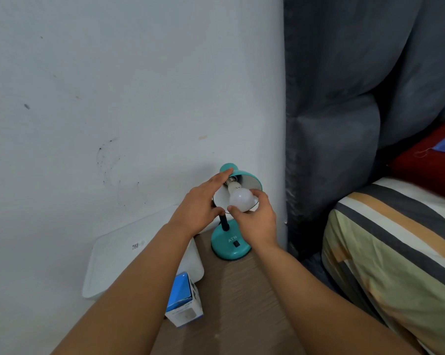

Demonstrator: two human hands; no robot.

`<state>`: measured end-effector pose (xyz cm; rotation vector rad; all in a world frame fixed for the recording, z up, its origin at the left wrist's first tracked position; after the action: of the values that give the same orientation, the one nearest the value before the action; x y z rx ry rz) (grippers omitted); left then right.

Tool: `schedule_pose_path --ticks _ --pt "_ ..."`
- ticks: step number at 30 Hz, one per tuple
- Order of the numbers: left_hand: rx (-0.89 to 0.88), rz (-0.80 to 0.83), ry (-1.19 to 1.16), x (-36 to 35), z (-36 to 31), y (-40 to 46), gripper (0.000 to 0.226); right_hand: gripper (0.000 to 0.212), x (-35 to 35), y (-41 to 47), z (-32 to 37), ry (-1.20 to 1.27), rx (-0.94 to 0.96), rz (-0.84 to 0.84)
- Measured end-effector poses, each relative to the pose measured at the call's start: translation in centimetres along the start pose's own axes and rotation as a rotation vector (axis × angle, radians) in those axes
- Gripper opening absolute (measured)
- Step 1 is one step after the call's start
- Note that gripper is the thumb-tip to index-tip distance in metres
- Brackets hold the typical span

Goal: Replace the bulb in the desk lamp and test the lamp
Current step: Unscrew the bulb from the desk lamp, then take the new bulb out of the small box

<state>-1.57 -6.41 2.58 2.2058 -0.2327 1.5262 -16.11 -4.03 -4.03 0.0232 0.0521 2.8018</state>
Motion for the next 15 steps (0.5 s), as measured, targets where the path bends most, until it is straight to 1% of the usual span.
schedule_pose_path --ticks 7,9,12,15 --pt "0.026 -0.013 -0.071 0.0 -0.5 -0.3 0.104 0.072 1.2 -0.5 -0.9 0.000 0.069 0.047" --pt "0.013 -0.006 -0.104 -0.2 -1.0 -0.8 0.104 0.067 1.9 -1.1 -1.0 -0.004 0.106 0.060" --pt "0.058 -0.029 -0.115 0.0 -1.2 -2.0 0.101 0.055 3.5 -2.4 -0.8 0.007 0.165 0.078" --pt "0.134 -0.083 -0.170 0.5 -1.5 -3.6 0.094 0.060 5.3 -3.8 -1.3 -0.016 0.188 0.089"
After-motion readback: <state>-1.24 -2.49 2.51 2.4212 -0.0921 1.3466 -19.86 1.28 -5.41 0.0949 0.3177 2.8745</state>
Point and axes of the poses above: each hand's wrist, its own y-axis towards the middle knuckle, its own x-axis out of the back of the hand, z = x × y, the point moved 5 cm from there along y, towards the middle knuckle, and after that the axes turned 7 degrees about y, right-handed, at the moved point
